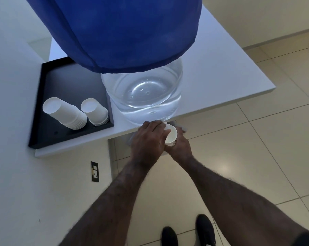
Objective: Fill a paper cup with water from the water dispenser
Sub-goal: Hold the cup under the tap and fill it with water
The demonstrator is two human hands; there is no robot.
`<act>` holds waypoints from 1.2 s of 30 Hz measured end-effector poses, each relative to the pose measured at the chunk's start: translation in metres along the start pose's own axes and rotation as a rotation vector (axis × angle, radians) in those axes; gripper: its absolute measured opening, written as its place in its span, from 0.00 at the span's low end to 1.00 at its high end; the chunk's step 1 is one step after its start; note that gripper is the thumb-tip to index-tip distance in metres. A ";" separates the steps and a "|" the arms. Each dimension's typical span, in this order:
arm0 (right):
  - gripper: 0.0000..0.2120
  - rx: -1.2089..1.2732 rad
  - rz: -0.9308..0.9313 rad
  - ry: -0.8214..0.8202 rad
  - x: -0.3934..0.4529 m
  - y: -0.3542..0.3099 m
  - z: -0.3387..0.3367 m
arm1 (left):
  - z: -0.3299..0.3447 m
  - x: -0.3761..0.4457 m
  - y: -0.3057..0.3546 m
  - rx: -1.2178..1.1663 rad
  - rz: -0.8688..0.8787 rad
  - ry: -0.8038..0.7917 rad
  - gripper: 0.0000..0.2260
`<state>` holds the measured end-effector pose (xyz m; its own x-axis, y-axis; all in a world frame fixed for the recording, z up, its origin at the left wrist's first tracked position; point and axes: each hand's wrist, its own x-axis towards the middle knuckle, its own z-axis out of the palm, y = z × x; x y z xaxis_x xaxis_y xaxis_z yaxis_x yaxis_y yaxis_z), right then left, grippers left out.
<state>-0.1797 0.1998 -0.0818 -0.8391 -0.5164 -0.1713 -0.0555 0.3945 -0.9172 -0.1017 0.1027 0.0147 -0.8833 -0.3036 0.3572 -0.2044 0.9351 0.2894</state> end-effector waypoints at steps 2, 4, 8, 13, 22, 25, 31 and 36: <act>0.34 0.001 -0.004 -0.007 0.001 -0.001 0.001 | -0.003 0.007 0.003 -0.117 -0.158 0.013 0.09; 0.34 0.007 -0.006 -0.019 0.002 -0.002 0.002 | -0.005 0.012 0.004 -0.197 -0.236 0.024 0.09; 0.33 0.008 -0.029 -0.035 0.003 -0.003 0.002 | -0.008 0.016 0.003 -0.243 -0.272 -0.005 0.11; 0.32 0.009 -0.048 -0.030 0.002 -0.007 0.004 | -0.009 0.015 0.002 -0.251 -0.274 -0.021 0.12; 0.32 -0.034 -0.056 0.003 0.007 -0.006 0.002 | -0.009 0.015 0.002 -0.270 -0.282 -0.009 0.11; 0.32 -0.047 -0.061 0.010 0.007 -0.005 0.003 | -0.009 0.015 0.003 -0.268 -0.281 -0.006 0.11; 0.33 -0.054 -0.068 0.013 0.006 -0.003 0.005 | -0.008 0.015 0.002 -0.270 -0.279 -0.007 0.12; 0.33 -0.059 -0.071 0.011 0.005 -0.004 0.003 | -0.006 0.015 0.002 -0.273 -0.281 0.005 0.11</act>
<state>-0.1822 0.1934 -0.0803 -0.8377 -0.5363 -0.1029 -0.1460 0.4015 -0.9042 -0.1126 0.0985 0.0261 -0.8066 -0.5426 0.2344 -0.3177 0.7324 0.6021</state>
